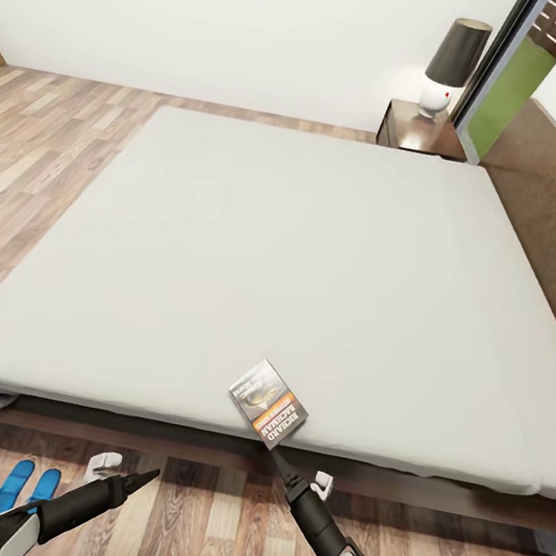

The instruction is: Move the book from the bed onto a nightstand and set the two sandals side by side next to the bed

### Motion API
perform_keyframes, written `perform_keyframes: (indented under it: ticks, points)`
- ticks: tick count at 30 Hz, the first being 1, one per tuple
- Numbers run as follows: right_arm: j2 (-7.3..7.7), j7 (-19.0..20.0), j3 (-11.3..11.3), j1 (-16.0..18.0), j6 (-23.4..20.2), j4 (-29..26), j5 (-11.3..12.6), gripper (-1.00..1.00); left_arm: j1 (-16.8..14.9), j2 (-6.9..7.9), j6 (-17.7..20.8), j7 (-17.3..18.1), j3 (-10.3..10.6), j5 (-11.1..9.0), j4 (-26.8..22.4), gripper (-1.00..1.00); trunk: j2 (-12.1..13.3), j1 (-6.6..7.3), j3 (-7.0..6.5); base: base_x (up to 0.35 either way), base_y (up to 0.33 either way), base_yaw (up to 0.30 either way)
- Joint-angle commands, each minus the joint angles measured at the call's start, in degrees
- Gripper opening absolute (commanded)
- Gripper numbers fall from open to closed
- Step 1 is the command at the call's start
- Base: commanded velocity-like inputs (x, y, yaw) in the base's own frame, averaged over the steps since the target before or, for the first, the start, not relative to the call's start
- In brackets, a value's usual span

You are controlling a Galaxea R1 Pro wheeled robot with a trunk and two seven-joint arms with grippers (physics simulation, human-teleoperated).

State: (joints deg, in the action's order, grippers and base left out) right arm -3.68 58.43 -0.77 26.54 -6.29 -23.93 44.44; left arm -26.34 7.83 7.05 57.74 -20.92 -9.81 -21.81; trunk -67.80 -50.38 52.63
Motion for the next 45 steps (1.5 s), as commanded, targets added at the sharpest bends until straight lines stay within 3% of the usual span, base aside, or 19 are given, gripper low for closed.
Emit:
perform_keyframes:
  ticks: [1, 41, 45]
  points:
    - [-0.02, 0.20, -0.06, 0.03, -0.58, 0.02, 0.39, 1.00, -0.03, -0.01, 0.60, 0.26, -0.17, -0.21, 0.02, 1.00, -0.44, -0.23, 0.21, 0.000, 0.000, 0.000]
    - [-0.02, 0.20, -0.11, 0.05, -0.59, 0.02, 0.47, 1.00, -0.03, -0.01, 0.68, 0.26, -0.17, -0.21, 0.02, 1.00, -16.48, -9.01, 7.40, 0.000, 0.000, 0.000]
    - [-0.02, 0.20, -0.11, 0.01, -0.57, 0.02, 0.47, 1.00, -0.03, -0.01, 0.68, 0.32, -0.17, -0.21, 0.02, 1.00, -16.48, -9.01, 7.40, 0.000, 0.000, 0.000]
